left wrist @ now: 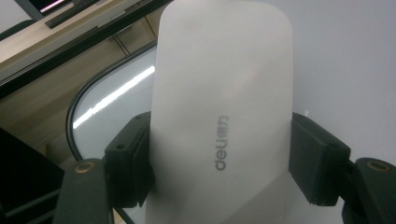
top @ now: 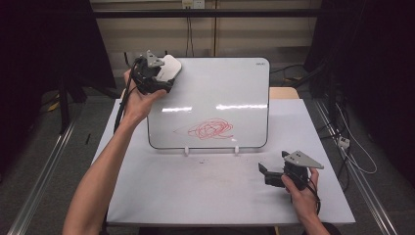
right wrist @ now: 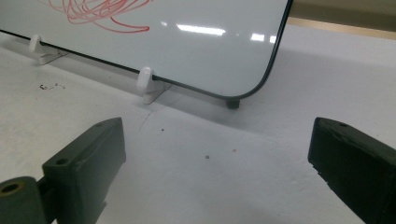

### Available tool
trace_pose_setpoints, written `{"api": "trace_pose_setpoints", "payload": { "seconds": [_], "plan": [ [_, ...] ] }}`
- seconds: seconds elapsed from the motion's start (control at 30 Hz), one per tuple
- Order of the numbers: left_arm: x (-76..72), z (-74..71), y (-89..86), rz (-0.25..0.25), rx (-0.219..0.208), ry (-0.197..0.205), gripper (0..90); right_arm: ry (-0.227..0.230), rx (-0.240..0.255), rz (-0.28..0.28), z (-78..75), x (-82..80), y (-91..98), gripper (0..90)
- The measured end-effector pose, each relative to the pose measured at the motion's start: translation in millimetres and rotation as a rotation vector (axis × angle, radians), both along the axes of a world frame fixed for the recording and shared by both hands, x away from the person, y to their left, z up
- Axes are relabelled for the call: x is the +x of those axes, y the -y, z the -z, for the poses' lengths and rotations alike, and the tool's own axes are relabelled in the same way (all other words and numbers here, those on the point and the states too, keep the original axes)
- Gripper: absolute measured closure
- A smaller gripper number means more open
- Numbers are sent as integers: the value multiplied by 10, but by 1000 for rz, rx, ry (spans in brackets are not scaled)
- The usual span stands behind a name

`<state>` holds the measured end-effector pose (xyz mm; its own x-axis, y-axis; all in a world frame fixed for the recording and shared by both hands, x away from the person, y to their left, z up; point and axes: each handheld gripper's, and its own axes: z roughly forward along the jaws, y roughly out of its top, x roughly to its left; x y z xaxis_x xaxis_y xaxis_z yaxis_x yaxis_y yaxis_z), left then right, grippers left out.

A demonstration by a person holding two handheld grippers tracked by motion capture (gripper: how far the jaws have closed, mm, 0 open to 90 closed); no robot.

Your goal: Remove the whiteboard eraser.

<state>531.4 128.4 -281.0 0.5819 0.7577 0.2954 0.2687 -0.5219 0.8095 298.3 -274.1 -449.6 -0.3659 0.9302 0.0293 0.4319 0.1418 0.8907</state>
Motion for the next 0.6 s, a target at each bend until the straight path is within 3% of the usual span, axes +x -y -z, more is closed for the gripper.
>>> {"api": "trace_pose_setpoints", "payload": {
  "seconds": [0.2, 0.27, 0.37, 0.6],
  "plan": [
    [-14, 1, -18, 4, -14, 1, 303, 1, -2, -1, -4, 2, -7, 40],
    [-11, 5, -25, 9, -38, -5, 303, 5, -2, -1, -7, 1, -5, 41],
    [-13, -1, -41, 14, -19, -5, 304, 6, 0, 1, -10, -1, 1, 41],
    [-27, 23, -54, 14, -36, 3, 304, 6, 4, 1, -12, -5, 3, 40]
  ]
}}
